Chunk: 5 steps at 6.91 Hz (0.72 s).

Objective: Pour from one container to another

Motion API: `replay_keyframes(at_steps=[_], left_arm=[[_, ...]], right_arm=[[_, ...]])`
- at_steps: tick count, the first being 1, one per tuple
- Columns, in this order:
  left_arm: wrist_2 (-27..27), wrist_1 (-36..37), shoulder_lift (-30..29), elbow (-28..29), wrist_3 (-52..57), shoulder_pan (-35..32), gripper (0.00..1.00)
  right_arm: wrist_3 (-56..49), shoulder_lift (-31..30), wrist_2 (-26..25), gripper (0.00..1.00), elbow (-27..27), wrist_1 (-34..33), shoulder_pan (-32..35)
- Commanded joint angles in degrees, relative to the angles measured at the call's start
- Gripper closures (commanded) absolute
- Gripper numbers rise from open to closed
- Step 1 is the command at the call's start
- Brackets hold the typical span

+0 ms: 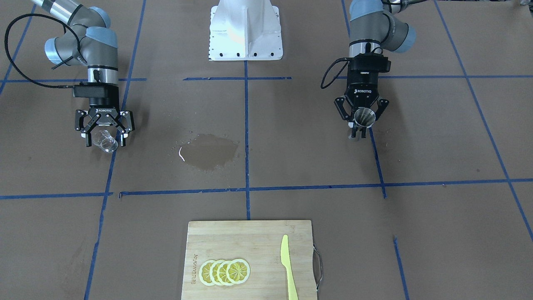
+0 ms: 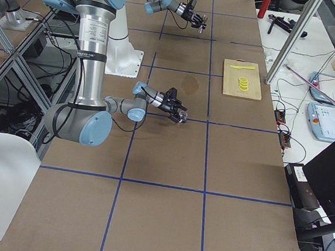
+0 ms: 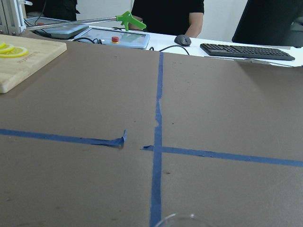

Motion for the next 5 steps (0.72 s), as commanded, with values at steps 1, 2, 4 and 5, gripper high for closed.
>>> replay_keyframes(at_steps=[1, 2, 4, 5], left_arm=[[0.0, 0.0, 0.0, 0.0, 0.0, 0.0, 1.00], [0.0, 0.0, 0.0, 0.0, 0.0, 0.0, 1.00], [0.0, 0.0, 0.0, 0.0, 0.0, 0.0, 1.00], [0.0, 0.0, 0.0, 0.0, 0.0, 0.0, 1.00]], right_arm=[[0.0, 0.1, 0.0, 0.04, 0.0, 0.0, 0.0], [0.0, 0.0, 0.1, 0.04, 0.0, 0.0, 0.0], [0.0, 0.0, 0.3, 0.04, -0.1, -0.1, 0.0], [0.0, -0.1, 1.1, 0.04, -0.1, -0.1, 0.0]])
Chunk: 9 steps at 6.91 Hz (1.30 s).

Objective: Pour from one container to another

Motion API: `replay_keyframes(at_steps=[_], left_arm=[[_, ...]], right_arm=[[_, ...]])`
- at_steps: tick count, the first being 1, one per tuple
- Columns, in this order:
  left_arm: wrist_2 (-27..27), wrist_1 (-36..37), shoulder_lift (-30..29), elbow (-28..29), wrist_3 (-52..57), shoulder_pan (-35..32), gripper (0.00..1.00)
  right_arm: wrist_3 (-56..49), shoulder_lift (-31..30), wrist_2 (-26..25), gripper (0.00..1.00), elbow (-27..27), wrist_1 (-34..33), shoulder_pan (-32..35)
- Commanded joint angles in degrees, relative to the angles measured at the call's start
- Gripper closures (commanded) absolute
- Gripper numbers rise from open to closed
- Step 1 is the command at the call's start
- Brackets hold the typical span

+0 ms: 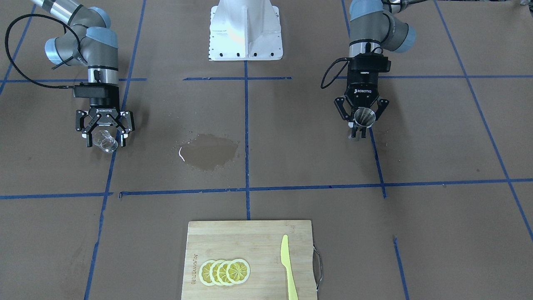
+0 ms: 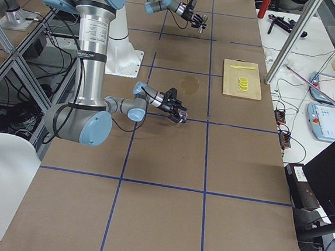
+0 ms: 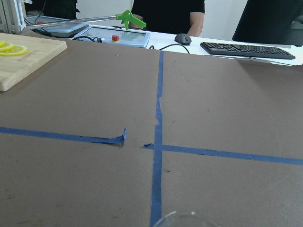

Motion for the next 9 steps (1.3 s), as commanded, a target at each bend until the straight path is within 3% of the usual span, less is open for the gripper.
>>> replay_keyframes(at_steps=[1, 3, 5, 6, 8, 9], left_arm=[[0.0, 0.1, -0.1, 0.0, 0.0, 0.0, 1.00], [0.0, 0.0, 0.0, 0.0, 0.0, 0.0, 1.00], [0.0, 0.0, 0.0, 0.0, 0.0, 0.0, 1.00], [0.0, 0.0, 0.0, 0.0, 0.0, 0.0, 1.00], [0.0, 0.0, 0.0, 0.1, 0.0, 0.0, 1.00], [0.0, 0.0, 0.0, 0.1, 0.0, 0.0, 1.00]], right_arm=[[0.0, -0.1, 1.3, 0.04, 0.0, 0.0, 0.2], [0.0, 0.0, 2.4, 0.07, 0.0, 0.0, 0.7], [-0.1, 0.0, 3.0, 0.22, 0.0, 0.0, 1.2], [-0.1, 0.0, 3.0, 0.33, 0.0, 0.0, 1.4], [-1.0, 0.0, 6.3, 0.77, 0.1, 0.0, 3.2], [-1.8, 0.0, 6.5, 0.92, 0.1, 0.0, 3.5]])
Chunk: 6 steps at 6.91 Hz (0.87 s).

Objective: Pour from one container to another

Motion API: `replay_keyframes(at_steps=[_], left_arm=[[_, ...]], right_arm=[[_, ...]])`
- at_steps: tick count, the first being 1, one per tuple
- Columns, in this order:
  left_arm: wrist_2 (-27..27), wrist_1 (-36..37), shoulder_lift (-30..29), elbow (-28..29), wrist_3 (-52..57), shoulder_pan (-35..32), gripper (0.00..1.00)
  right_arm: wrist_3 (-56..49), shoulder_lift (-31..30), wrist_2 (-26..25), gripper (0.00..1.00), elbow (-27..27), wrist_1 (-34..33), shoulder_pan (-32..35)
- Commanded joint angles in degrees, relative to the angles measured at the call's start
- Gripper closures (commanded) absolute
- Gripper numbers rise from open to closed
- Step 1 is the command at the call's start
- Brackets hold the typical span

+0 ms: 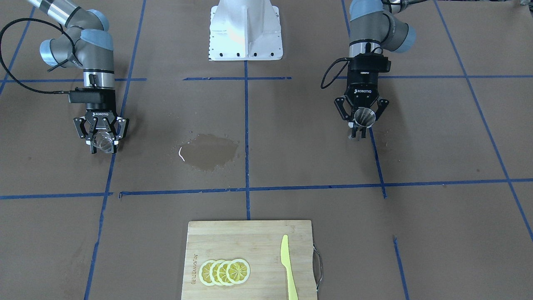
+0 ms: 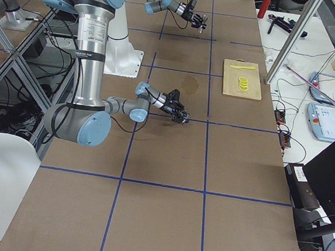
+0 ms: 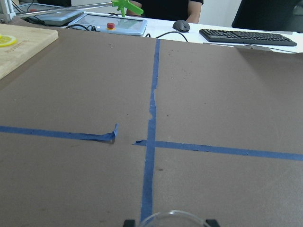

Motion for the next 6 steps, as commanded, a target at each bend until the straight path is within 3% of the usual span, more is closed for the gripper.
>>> replay_keyframes(at_steps=[1, 3, 5, 6], left_arm=[[0.0, 0.0, 0.0, 0.4, 0.0, 0.0, 1.00], [0.0, 0.0, -0.1, 0.6, 0.0, 0.1, 1.00], [-0.3, 0.0, -0.7, 0.9, 0.5, 0.8, 1.00], [-0.2, 0.1, -4.9, 2.8, 3.6, 1.1, 1.00]], right_arm=[[-1.2, 0.0, 1.3, 1.00, 0.6, 0.1, 1.2], [-4.0, -0.4, 7.8, 1.00, 5.5, 0.1, 5.0], [-10.4, -0.5, 8.0, 1.00, 10.7, -0.1, 6.4], [-17.3, 0.1, 8.0, 1.00, 13.3, -0.5, 6.4]])
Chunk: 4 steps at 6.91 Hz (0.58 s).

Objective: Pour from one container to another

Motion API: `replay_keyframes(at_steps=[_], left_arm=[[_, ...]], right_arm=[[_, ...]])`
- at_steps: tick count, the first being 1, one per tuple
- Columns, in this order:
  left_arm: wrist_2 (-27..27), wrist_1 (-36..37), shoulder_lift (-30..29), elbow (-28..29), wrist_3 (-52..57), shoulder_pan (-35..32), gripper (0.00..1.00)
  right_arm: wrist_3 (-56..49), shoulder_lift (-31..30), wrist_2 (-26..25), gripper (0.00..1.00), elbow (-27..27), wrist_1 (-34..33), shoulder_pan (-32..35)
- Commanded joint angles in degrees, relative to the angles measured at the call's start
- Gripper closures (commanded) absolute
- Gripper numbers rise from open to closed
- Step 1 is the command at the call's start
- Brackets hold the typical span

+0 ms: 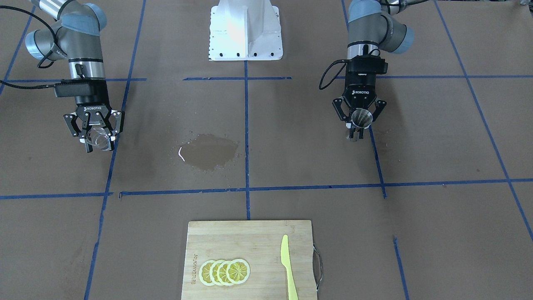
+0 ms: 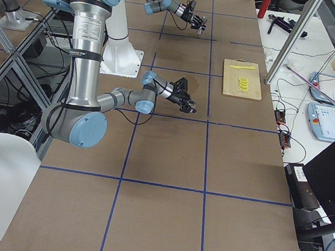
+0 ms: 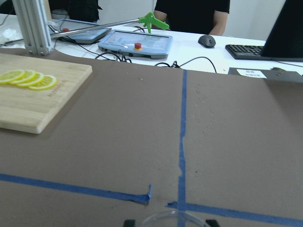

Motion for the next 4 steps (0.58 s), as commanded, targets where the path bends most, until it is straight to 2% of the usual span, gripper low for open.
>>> replay_keyframes(at_steps=[1, 2, 4], left_arm=[[0.0, 0.1, -8.1, 4.2, 3.3, 0.9, 1.00], [-0.3, 0.0, -11.2, 5.3, 3.5, 2.4, 1.00], [-9.2, -0.1, -14.9, 5.2, 3.6, 3.2, 1.00]], right_arm=[[-17.7, 0.6, 0.3, 1.00, 4.8, -0.4, -0.1], [-24.1, 3.2, 1.3, 1.00, 5.3, -0.4, -0.1], [-25.6, 9.3, 4.8, 1.00, 5.1, -1.4, -0.2]])
